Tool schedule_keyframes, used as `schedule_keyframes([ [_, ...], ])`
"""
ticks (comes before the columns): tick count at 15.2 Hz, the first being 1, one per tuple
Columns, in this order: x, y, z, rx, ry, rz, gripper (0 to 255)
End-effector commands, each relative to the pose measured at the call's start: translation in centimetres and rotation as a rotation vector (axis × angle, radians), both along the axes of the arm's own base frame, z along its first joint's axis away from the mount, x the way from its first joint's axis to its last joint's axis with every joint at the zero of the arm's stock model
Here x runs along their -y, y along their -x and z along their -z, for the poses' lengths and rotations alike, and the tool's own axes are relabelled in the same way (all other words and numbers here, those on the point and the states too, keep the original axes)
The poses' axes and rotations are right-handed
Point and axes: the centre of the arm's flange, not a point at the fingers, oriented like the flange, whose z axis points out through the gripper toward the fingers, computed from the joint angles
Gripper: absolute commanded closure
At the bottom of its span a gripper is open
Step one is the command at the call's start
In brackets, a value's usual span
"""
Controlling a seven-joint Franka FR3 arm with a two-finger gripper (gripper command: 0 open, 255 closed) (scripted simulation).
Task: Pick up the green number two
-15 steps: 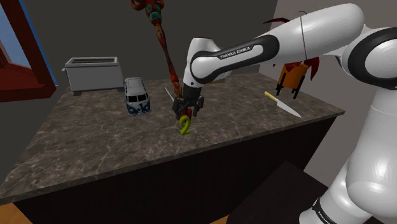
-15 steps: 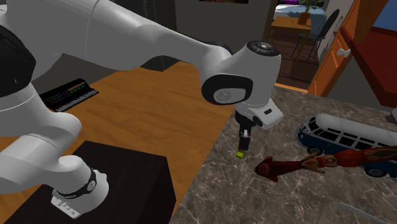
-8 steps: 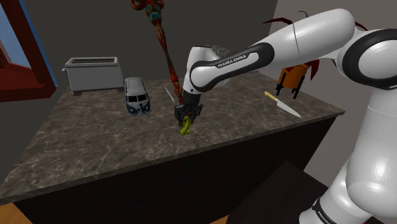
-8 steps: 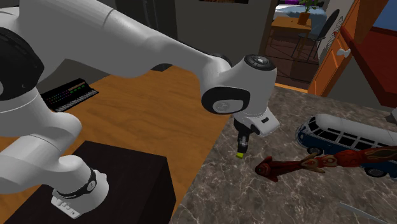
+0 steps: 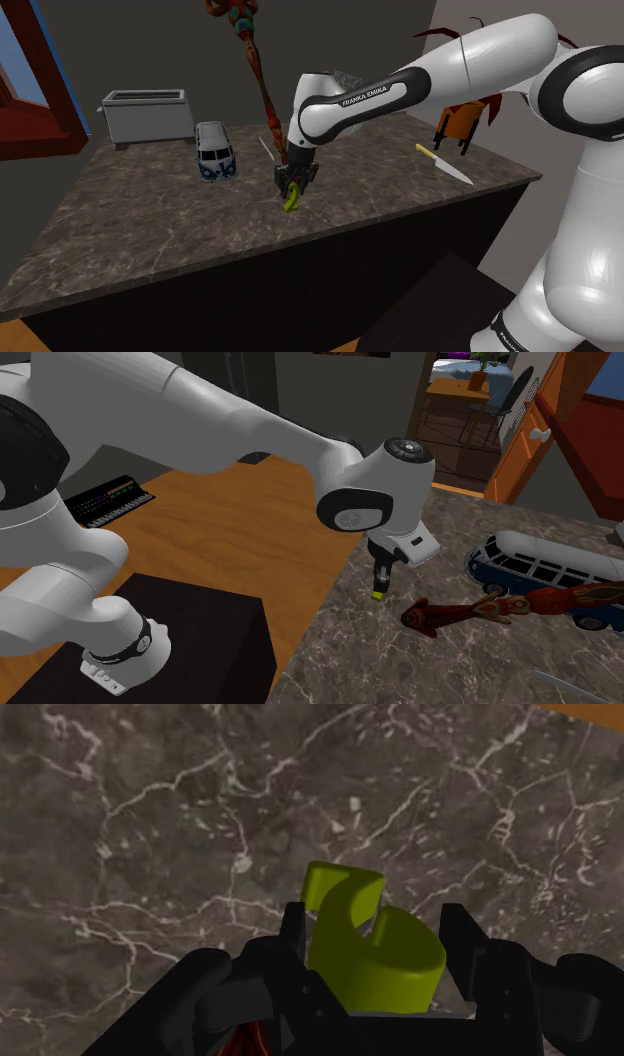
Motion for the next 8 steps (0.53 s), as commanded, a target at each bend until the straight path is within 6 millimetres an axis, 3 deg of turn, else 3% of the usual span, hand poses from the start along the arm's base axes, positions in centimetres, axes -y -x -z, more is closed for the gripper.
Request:
schedule_keyframes([
  [1, -0.1, 0.0, 0.1, -0.001, 0.0, -0.001, 255],
  [8, -0.1, 0.0, -3.6, -0.001, 0.0, -0.001, 255],
])
